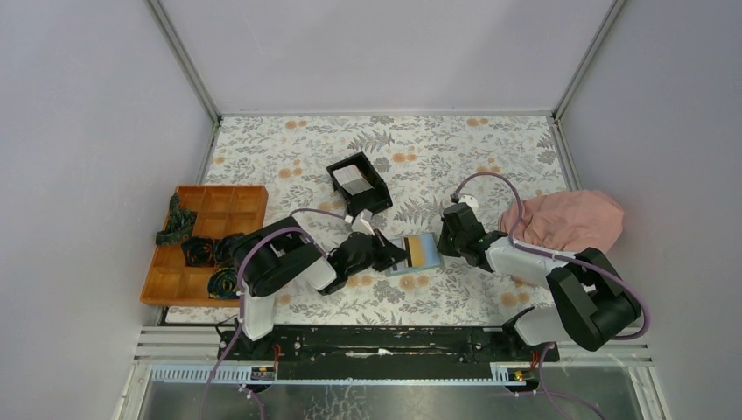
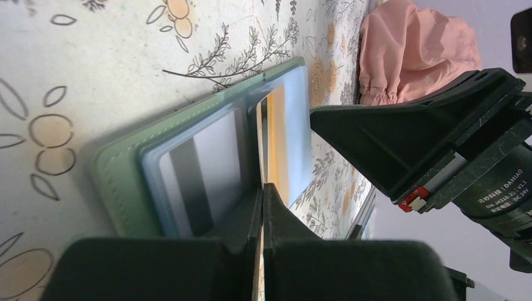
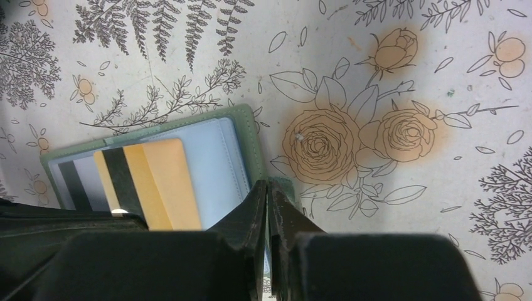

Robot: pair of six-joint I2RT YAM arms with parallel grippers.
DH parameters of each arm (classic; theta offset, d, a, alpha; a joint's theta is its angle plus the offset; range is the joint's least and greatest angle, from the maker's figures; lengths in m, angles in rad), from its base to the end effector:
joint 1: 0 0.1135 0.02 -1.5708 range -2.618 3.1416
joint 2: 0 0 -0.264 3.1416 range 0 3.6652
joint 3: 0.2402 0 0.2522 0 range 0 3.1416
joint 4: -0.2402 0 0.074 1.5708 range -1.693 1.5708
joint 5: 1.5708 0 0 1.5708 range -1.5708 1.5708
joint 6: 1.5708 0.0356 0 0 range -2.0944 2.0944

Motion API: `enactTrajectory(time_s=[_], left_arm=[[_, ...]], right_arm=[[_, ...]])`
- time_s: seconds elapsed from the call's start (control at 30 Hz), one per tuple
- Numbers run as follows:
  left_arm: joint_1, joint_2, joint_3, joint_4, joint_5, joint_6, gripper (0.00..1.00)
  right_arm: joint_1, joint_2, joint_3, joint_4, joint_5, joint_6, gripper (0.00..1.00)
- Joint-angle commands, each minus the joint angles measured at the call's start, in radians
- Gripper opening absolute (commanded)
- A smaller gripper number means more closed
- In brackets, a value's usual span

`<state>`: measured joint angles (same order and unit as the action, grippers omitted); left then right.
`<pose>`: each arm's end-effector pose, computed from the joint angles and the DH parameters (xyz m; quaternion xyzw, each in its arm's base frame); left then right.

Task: Put the credit cards into the card holder
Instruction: Insert the credit card into the card holder.

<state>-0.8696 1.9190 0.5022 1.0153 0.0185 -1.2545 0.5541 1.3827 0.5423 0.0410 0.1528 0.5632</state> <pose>0.1981 -0.2356 0.0860 -0.1545 0.8195 -0.4858 0.2621 0.2196 0.1295 0.1521 0.0329 0.9237 0.1389 0.3556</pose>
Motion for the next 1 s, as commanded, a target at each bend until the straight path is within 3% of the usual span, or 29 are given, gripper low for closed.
enactTrajectory(time_s=[0.0,0.57,0.97], left_arm=[[-0.017,0.051,0.013,-0.156,-0.013,0.05,0.0],[-0.063,0.101,0.073,-0.167,-0.018,0.035,0.0],[-0.123,0.11,0.084,-0.178,-0.031,0.025,0.32]], right_arm=[[0.006,0.033,-0.02,0.026,-0.075,0.036,0.07],[0.006,0.026,-0.035,0.037,-0.092,0.045,0.06],[0.006,0.042,-0.038,0.052,-0.099,0.05,0.07]])
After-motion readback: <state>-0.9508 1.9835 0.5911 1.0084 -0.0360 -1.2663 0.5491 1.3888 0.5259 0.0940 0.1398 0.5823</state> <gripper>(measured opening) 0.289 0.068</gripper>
